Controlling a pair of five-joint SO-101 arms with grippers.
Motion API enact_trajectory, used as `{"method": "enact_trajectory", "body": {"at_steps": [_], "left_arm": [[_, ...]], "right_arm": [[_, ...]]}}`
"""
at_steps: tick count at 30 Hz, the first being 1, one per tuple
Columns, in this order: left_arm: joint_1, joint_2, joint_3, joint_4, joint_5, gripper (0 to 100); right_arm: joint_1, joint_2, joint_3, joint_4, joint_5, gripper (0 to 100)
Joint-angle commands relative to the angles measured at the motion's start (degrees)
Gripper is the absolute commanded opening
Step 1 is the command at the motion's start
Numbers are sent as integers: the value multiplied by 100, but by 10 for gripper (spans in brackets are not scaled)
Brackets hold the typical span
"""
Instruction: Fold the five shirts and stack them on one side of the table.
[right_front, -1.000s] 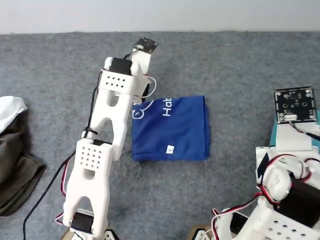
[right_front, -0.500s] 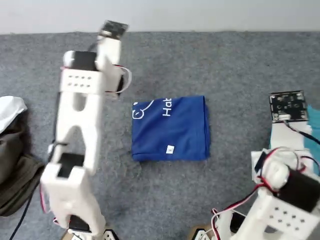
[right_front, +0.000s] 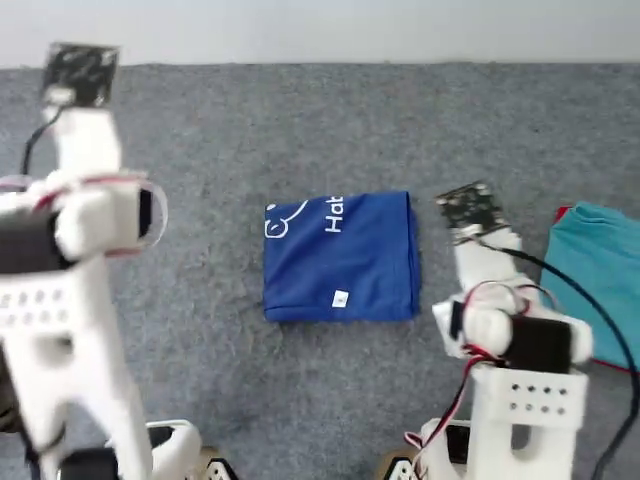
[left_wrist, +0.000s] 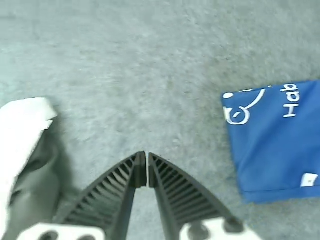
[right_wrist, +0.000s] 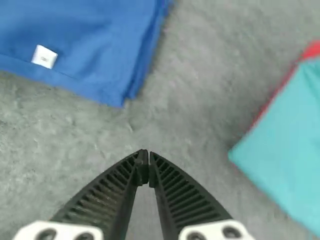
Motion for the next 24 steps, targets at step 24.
{"method": "enact_trajectory", "body": {"at_steps": [24], "left_arm": [[-1987, -3411, 2862, 97, -967, 14]], "right_arm": [[-1420, 4769, -2163, -1974, -2400, 326]]}}
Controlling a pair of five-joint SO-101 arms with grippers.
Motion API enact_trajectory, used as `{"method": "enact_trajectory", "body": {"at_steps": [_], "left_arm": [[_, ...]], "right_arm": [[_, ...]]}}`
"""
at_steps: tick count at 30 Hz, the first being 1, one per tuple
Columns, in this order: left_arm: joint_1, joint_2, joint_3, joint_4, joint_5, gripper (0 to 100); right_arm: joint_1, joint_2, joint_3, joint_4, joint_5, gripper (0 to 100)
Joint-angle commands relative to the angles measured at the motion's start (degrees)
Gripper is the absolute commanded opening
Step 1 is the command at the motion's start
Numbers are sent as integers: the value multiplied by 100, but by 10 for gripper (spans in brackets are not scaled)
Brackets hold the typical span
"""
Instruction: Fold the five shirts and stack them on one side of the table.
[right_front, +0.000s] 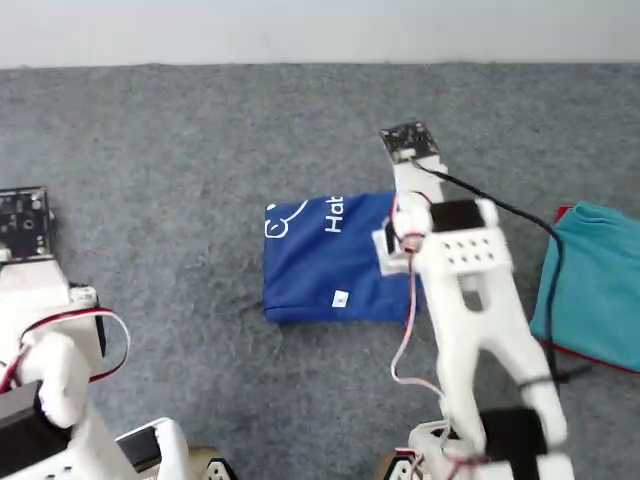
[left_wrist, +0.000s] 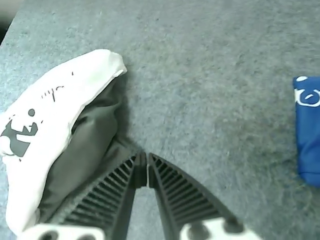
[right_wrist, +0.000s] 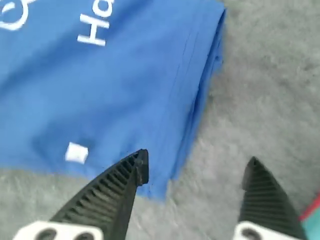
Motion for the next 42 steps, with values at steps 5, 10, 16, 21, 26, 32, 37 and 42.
{"method": "enact_trajectory", "body": {"at_steps": [5, 10, 16, 21, 26, 32, 37, 42], "left_arm": [[-607, -141, 295, 97, -457, 14], [-818, -132, 295, 97, -457, 14], [-818, -123, 295, 97, -457, 14], [-818, -105, 295, 97, -457, 14], [-818, -97, 295, 88, -466, 14], [-818, -97, 602, -255, -466, 14], [-818, -123, 664, -316, -457, 14], [-809, -132, 655, -316, -457, 14]], "right_arm": [[-347, 1402, -826, -505, -721, 326], [-382, 2255, -1257, -778, -826, 327], [-347, 3134, -1547, -901, -782, 319], [-347, 3266, -1538, -857, -229, 91], [-136, 3248, -1547, -409, 738, 32], [567, 3240, -1565, -101, 2171, 9], [1112, 3275, -1864, -101, 4440, 10], [1253, 3284, -2646, -136, 6532, 10]]}}
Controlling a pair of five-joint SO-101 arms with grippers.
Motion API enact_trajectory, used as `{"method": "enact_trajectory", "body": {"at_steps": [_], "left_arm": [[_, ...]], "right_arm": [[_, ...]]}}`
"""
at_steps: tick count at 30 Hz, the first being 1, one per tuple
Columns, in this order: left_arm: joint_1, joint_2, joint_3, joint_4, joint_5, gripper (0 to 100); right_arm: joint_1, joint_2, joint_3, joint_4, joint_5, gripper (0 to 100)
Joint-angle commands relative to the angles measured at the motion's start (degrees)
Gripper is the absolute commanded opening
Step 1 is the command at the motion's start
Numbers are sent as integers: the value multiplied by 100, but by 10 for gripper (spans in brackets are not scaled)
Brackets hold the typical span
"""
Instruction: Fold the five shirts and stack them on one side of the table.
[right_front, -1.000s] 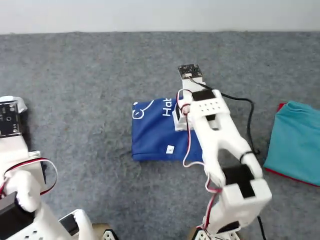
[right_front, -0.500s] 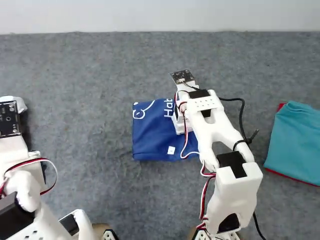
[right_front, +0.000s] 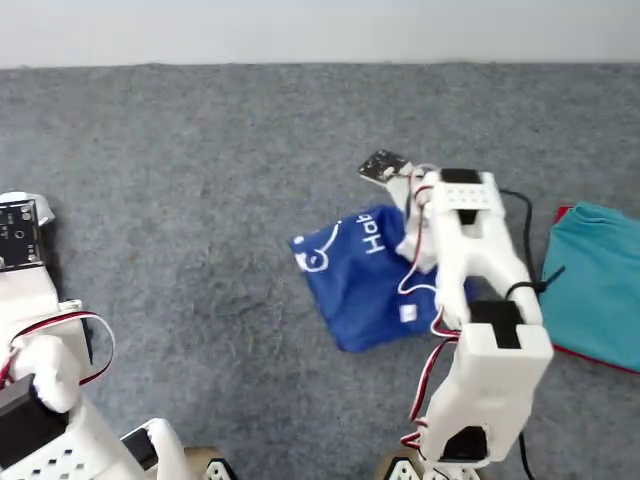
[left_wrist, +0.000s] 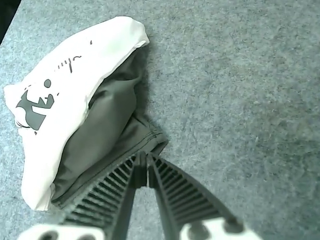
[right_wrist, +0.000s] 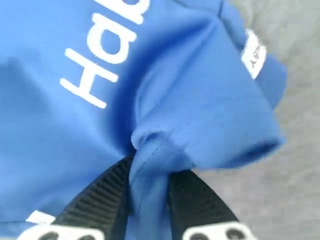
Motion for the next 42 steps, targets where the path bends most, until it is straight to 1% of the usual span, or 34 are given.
{"method": "enact_trajectory", "body": {"at_steps": [1, 3, 4, 8, 10, 11, 12, 15, 17, 19, 21, 25, 27, 30, 35, 38, 39, 42], "left_arm": [[-26, -35, 4, -114, -62, 14], [-26, -35, -4, -114, -62, 14], [-26, -35, -13, -105, -62, 14], [-26, -35, -22, -97, -62, 14], [-26, -35, -22, -88, -62, 14], [-26, -35, -22, -79, -62, 14], [-26, -35, -22, -70, -62, 14], [-26, -44, -22, -70, -62, 14], [-26, -44, -22, -79, -62, 14], [-26, -44, -22, -79, -62, 14], [-26, -44, -22, -88, -62, 14], [-26, -44, -31, -88, -62, 14], [-26, -44, -31, -79, -62, 14], [-26, -44, -4, -88, -53, 14], [-26, -44, 13, -97, -53, 14], [-26, -44, 13, -97, -53, 14], [-26, -44, 13, -97, -53, 14], [-26, -44, 13, -79, -53, 14]], "right_arm": [[92, -57, -695, 31, 1697, 10], [-66, -92, -905, 57, 2356, 10], [-154, -92, -958, 75, 2549, 10], [-391, 48, -958, 22, 2629, 16], [-400, 119, -1020, -31, 2462, 53], [-391, 75, -1143, -13, 2136, 85], [-391, 4, -1284, -4, 1644, 123], [-303, -171, -1582, -4, -176, 252], [-303, -259, -1618, -4, -1310, 315], [-303, -321, -1618, 4, -2233, 329], [-303, -400, -1591, 22, -2963, 329], [-330, -673, -1618, 655, -3982, 329], [-391, -866, -1618, 1103, -4413, 329], [-409, -1112, -1618, 1727, -5248, 330], [-497, -1218, -1618, 2659, -6479, 332], [-681, -1191, -1582, 2888, -7473, 333], [-716, -1191, -1582, 2862, -7657, 340], [-831, -1130, -1582, 2607, -8088, 430]]}}
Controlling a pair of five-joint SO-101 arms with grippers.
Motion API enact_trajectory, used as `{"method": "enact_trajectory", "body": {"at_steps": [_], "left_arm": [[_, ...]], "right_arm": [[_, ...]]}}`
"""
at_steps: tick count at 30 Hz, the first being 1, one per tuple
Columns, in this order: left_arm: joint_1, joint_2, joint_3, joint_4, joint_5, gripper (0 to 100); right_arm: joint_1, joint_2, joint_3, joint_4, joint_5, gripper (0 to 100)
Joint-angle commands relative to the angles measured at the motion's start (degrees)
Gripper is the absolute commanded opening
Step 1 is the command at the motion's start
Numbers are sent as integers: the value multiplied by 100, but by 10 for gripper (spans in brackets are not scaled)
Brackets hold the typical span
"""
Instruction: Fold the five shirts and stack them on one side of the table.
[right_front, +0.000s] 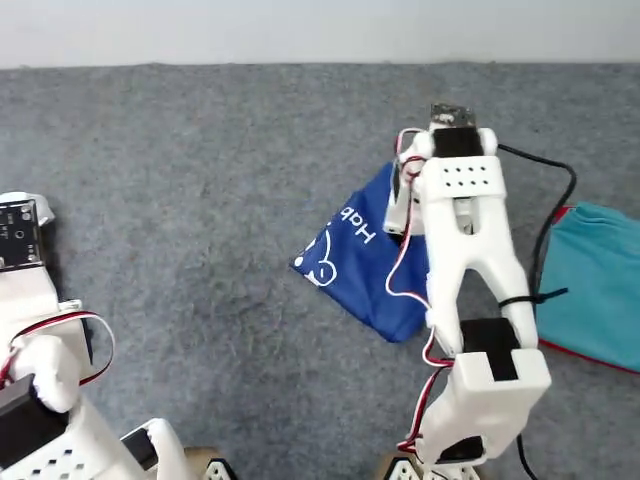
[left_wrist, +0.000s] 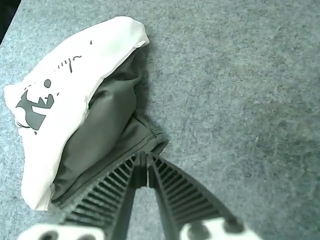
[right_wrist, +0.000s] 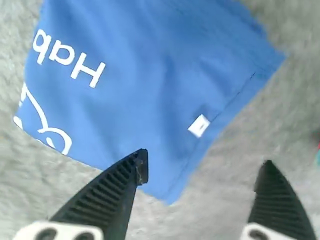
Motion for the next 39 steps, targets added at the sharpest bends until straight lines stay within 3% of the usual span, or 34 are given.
{"method": "enact_trajectory", "body": {"at_steps": [1, 4, 11, 21, 24, 31, 39], "left_arm": [[-26, -44, 13, -70, -44, 14], [-26, -44, 13, -62, -44, 14], [-26, -44, 13, -62, -44, 14], [-26, -44, 13, -62, -44, 14], [-26, -44, 13, -62, -53, 14], [-26, -44, -22, -97, -53, 14], [-26, -44, 4, -105, -62, 14]], "right_arm": [[-127, -163, -202, -268, -677, 471], [-154, 171, -202, -734, -1160, 557], [-163, 1235, -202, -1789, -1785, 559], [-154, 2607, -229, -2642, -1916, 551], [-119, 2712, -299, -2607, -1899, 450], [-48, 2765, -413, -2536, -1758, 22], [13, 2563, -422, -2299, -730, 11]]}}
